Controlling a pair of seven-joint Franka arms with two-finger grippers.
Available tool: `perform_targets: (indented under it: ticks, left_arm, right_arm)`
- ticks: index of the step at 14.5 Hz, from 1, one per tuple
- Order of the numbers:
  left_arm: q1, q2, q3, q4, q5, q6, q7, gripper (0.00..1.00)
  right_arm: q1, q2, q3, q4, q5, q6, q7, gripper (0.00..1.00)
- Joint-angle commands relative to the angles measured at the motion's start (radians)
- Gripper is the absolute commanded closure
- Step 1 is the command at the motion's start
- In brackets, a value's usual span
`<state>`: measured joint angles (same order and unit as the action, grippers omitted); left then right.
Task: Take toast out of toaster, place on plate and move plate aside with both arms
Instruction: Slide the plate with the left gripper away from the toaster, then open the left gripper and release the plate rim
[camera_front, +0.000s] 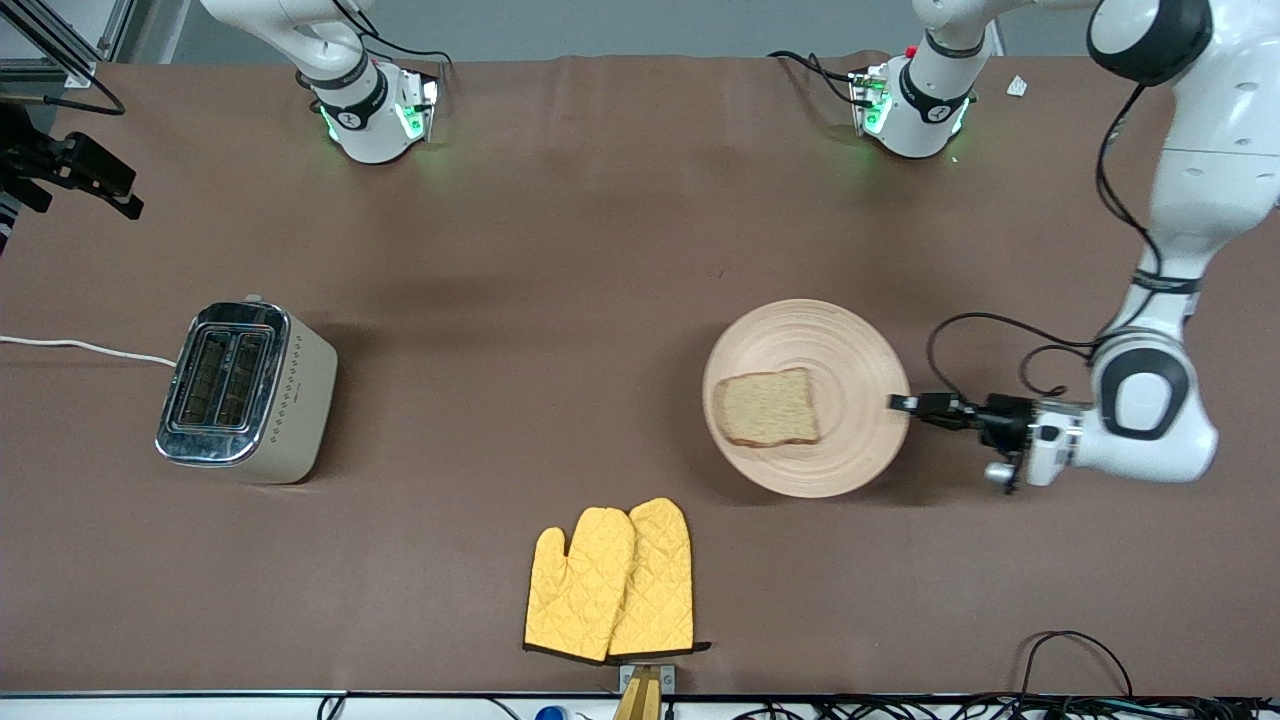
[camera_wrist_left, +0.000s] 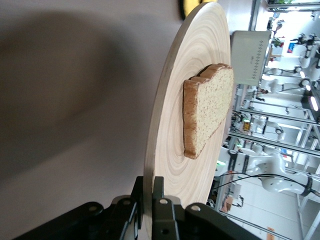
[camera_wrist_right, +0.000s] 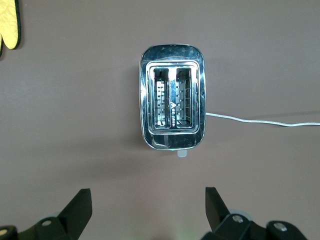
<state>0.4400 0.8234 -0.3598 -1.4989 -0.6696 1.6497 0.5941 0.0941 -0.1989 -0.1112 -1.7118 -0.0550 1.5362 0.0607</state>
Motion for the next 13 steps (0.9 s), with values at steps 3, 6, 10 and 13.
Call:
perform_targets:
  ticks: [3, 6, 10, 13]
  left_arm:
    - [0.164, 0.031, 0.002, 0.075, 0.090, -0.053, 0.123, 1.00]
    - [0.215, 0.040, 0.047, 0.082, 0.104, -0.018, 0.165, 1.00]
    - [0.224, 0.063, 0.108, 0.080, 0.102, 0.019, 0.237, 0.99]
    - [0.243, 0.074, 0.110, 0.080, 0.100, 0.019, 0.228, 0.65]
  right_arm:
    - [-0.002, 0.004, 0.008, 0.011, -0.011, -0.007, 0.013, 0.00]
    - [-0.002, 0.004, 0.008, 0.011, -0.009, -0.005, 0.013, 0.00]
    - [-0.002, 0.004, 0.008, 0.011, -0.009, -0.007, 0.013, 0.00]
    - [-0.002, 0.004, 0.008, 0.011, -0.009, -0.007, 0.013, 0.00]
